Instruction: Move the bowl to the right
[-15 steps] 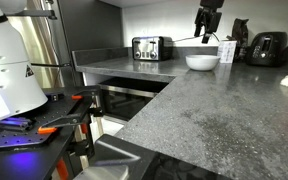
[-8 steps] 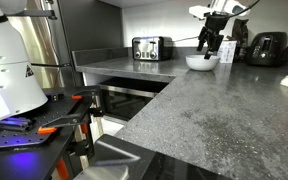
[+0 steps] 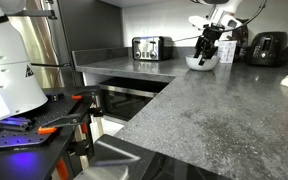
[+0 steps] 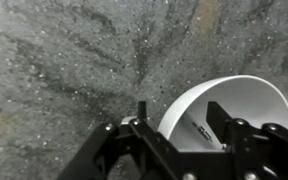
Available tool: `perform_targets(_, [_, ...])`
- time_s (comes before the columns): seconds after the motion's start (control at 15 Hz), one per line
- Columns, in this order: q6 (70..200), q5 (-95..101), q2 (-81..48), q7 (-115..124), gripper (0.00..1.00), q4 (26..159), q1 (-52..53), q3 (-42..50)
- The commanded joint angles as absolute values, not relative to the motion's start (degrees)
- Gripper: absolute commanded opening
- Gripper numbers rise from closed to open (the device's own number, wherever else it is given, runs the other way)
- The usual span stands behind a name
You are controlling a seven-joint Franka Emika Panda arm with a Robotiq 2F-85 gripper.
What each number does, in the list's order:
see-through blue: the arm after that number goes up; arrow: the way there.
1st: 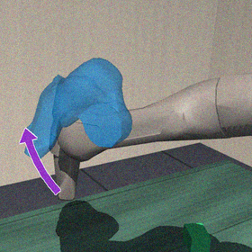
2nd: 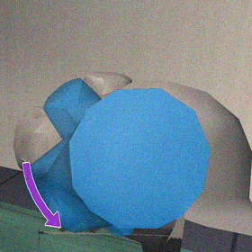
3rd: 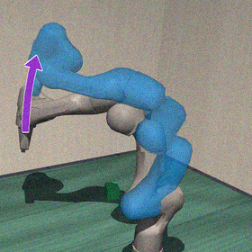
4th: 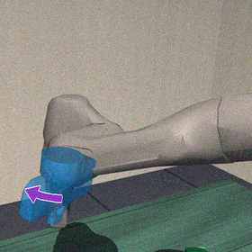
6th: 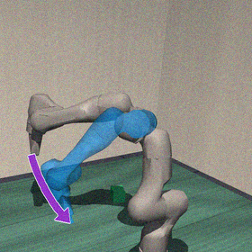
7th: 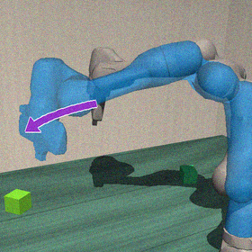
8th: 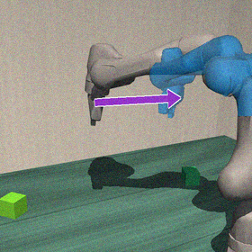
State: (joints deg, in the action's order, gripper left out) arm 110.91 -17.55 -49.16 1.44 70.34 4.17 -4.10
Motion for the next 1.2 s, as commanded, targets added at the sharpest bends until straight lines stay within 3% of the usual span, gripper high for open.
perform_targets(0.0, [107.52, -14.98, -51.22, 4.03, 0.37, 65.98, 4.57, -4.04])
perform_targets(0.33, [107.16, -14.10, -50.99, 3.86, 0.01, 65.22, 4.51, -4.17])
perform_targets(1.13, [107.48, -10.29, -45.16, 2.27, 0.01, 70.60, 2.85, -2.07])
